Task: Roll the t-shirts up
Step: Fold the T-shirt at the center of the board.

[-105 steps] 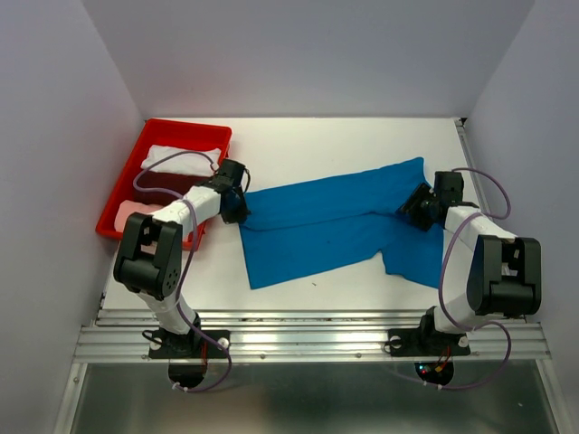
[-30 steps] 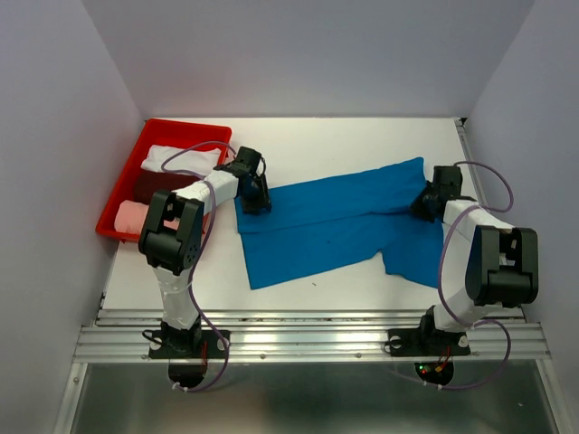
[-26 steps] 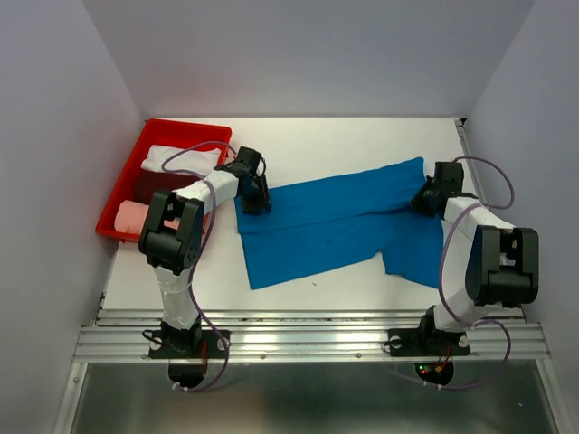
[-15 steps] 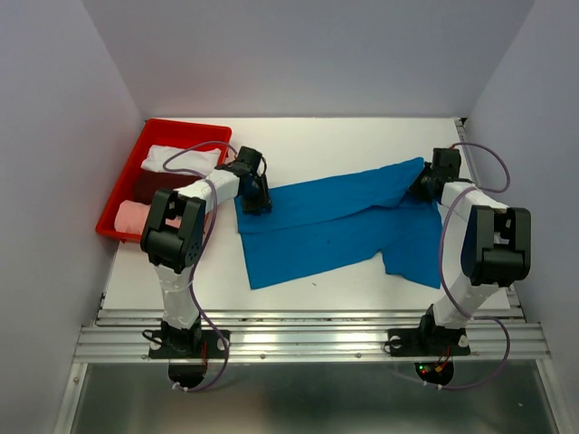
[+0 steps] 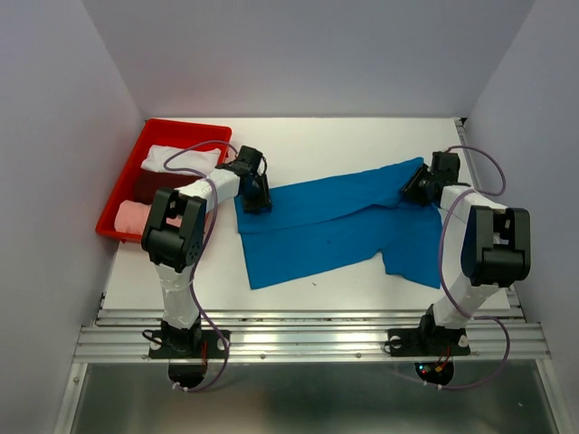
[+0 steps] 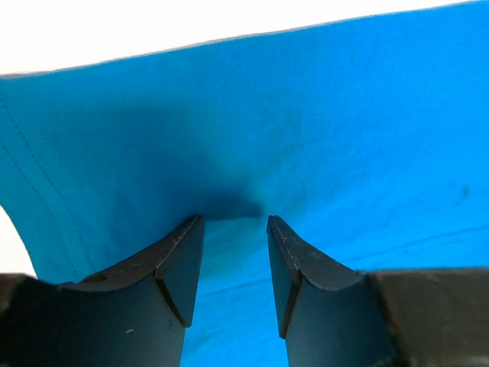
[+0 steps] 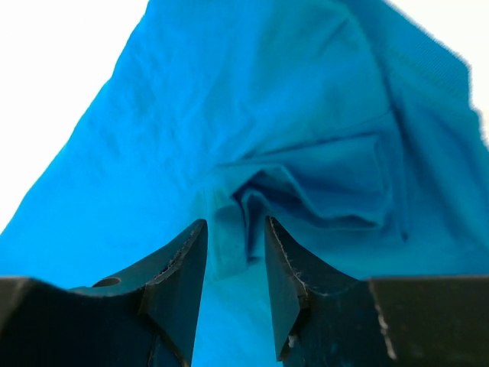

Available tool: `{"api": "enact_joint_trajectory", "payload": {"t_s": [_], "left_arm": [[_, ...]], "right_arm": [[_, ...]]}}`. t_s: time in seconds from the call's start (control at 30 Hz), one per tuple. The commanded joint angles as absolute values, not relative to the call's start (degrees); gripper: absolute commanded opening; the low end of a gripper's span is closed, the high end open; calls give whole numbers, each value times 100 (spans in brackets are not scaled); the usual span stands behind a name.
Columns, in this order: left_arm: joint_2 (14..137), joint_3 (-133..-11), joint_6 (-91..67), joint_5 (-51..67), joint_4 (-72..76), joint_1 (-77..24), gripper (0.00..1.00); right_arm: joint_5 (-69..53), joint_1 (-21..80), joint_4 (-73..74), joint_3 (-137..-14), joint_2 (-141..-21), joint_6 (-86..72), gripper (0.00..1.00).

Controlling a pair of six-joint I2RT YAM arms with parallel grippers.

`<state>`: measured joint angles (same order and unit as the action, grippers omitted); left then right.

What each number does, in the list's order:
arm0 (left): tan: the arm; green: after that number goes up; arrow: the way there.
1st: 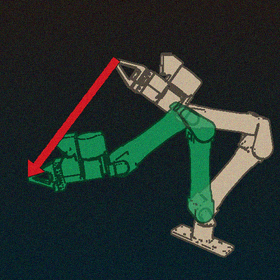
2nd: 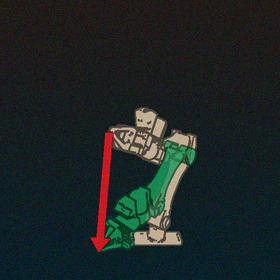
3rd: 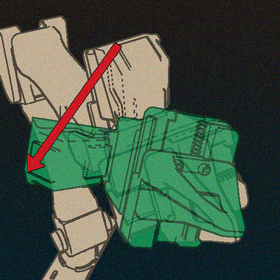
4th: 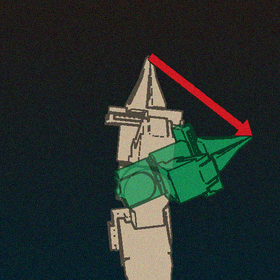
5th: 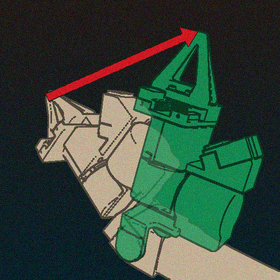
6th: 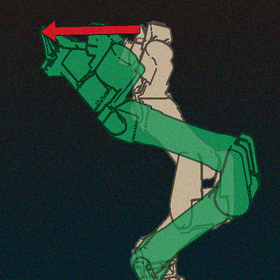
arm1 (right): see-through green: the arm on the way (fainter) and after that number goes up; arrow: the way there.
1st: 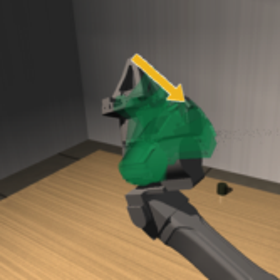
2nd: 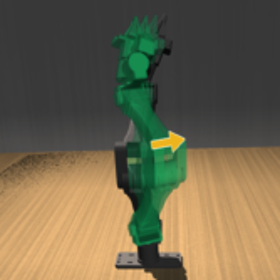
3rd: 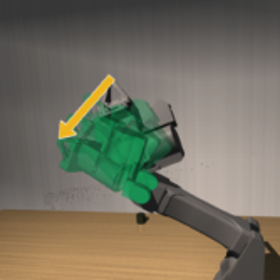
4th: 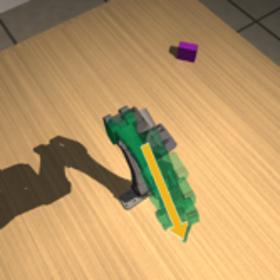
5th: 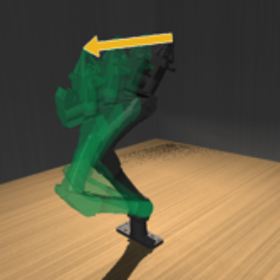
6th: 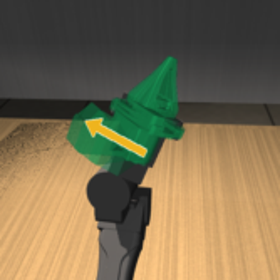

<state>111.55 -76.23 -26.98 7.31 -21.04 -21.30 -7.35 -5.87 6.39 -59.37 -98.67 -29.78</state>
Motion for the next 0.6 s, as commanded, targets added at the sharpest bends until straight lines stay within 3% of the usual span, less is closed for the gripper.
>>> {"api": "enact_joint_trajectory", "payload": {"t_s": [0.0,0.13,0.33,0.57], "left_arm": [[11127,-7857,-2619,721,-2224,-2118,50],[11109,-7840,-2619,703,-2232,-2127,50],[11109,-7831,-2628,712,-2232,-2127,50],[11092,-7822,-2619,721,-2215,-2127,50]], "right_arm": [[-1089,-545,194,-5810,-9800,-2988,41],[-1335,-545,70,-5818,-9905,-3015,40],[-1354,-545,70,-5845,-9923,-3024,29],[-1117,-545,123,-5827,-9967,-2944,38]]}}
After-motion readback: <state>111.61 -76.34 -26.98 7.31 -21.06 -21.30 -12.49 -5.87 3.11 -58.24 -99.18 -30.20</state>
